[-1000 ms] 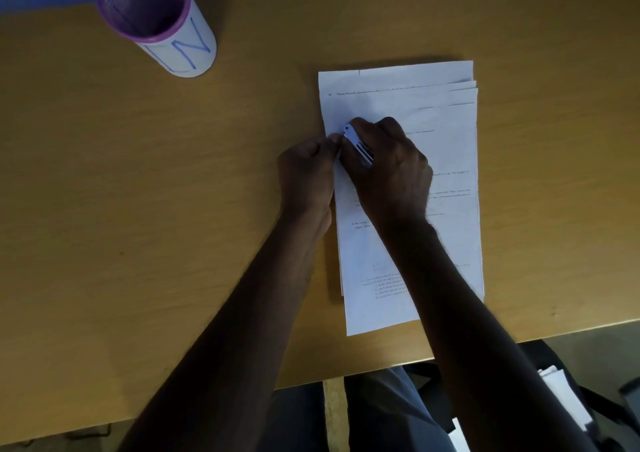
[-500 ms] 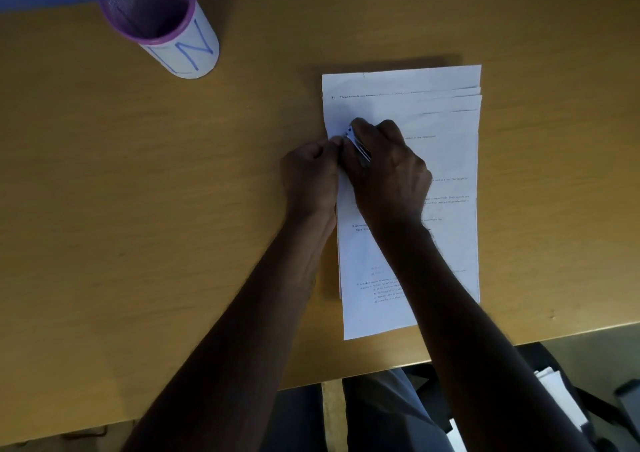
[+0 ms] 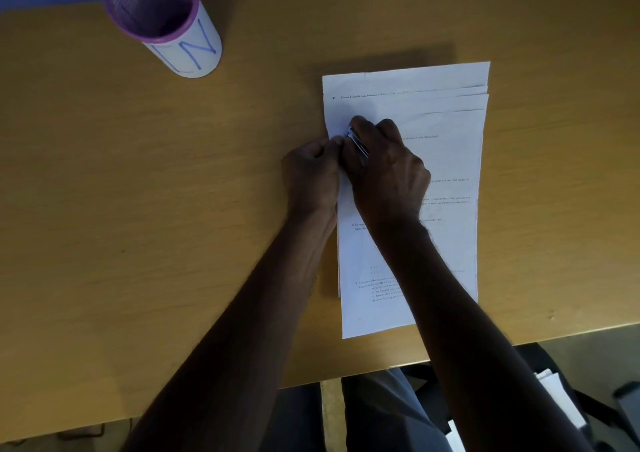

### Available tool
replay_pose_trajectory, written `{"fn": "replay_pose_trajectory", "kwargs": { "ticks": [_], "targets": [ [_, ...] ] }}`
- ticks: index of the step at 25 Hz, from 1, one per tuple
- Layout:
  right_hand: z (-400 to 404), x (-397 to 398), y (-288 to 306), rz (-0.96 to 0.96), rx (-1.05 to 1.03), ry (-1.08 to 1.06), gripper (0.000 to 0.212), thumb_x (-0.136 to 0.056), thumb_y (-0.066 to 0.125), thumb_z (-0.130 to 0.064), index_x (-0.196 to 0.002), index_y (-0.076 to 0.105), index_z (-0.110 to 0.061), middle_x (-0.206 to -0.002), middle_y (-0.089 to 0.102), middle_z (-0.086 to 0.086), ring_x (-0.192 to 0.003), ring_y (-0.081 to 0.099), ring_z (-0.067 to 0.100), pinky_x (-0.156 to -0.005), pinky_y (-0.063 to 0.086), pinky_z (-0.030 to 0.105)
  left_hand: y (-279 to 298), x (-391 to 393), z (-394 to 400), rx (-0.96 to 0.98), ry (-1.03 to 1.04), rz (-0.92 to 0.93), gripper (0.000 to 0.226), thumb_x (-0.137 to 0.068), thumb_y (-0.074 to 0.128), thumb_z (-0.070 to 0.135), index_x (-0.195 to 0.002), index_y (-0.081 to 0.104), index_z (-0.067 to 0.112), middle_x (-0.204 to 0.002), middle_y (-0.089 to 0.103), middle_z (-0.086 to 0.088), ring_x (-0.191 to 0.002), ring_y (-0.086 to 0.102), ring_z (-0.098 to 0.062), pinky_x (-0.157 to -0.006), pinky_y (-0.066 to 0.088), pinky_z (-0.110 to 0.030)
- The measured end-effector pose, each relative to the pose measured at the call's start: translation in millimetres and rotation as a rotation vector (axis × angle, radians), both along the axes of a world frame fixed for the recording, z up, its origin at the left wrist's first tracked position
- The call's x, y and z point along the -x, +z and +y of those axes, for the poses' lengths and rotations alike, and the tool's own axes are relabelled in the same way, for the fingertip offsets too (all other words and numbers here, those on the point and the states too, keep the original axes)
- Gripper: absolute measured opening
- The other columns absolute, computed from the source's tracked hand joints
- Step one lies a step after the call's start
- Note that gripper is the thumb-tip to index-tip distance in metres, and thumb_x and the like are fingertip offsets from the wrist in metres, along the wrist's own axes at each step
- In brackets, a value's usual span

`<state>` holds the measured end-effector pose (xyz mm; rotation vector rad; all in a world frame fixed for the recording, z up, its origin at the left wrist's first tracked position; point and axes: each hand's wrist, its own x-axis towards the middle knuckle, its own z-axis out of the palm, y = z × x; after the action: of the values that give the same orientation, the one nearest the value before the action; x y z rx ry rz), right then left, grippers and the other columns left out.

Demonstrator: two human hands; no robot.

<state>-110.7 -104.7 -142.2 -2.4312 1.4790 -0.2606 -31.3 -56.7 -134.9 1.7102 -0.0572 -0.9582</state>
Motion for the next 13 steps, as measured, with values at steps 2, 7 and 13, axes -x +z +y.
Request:
{"fn": "replay_pose_trajectory", "kwargs": {
  "ticks": [2, 7, 13],
  "targets": [
    [-3, -1, -1, -0.006, -0.008, -0.007, 0.038, -0.105, 0.047, -0.052, -0.13, 0.063, -0.028, -0.111, 0.065, -0.001, -0.078, 0.069, 0.025, -0.061, 0.046, 0.028, 0, 1, 1, 0.006, 0.002, 0.008, 0.026, -0.099, 0.066, 0.012, -0.079, 0.078, 0.025, -0.073, 0.077, 0.008, -0.075, 0.073, -0.005, -0.07, 0.059, -0.018],
    [-6, 0, -1, -0.019, 0.0, 0.015, 0.037, -0.105, 0.048, -0.051, -0.13, 0.063, -0.028, -0.11, 0.066, -0.002, -0.079, 0.069, 0.023, -0.062, 0.048, 0.027, 1, 2, 1, 0.0, 0.001, 0.036, 0.027, -0.1, 0.065, 0.014, -0.078, 0.077, 0.022, -0.08, 0.078, -0.006, -0.077, 0.072, -0.014, -0.075, 0.062, -0.033],
    [-13, 13, 2, -0.196, -0.167, 0.008, 0.036, -0.104, 0.056, -0.042, -0.133, 0.064, -0.023, -0.121, 0.07, 0.0, -0.097, 0.069, 0.014, -0.069, 0.043, 0.014, 6, 0, 3, 0.006, -0.011, 0.105, 0.025, -0.102, 0.063, 0.015, -0.082, 0.076, 0.02, -0.089, 0.079, -0.005, -0.086, 0.077, -0.025, -0.082, 0.063, -0.042]
  ]
}}
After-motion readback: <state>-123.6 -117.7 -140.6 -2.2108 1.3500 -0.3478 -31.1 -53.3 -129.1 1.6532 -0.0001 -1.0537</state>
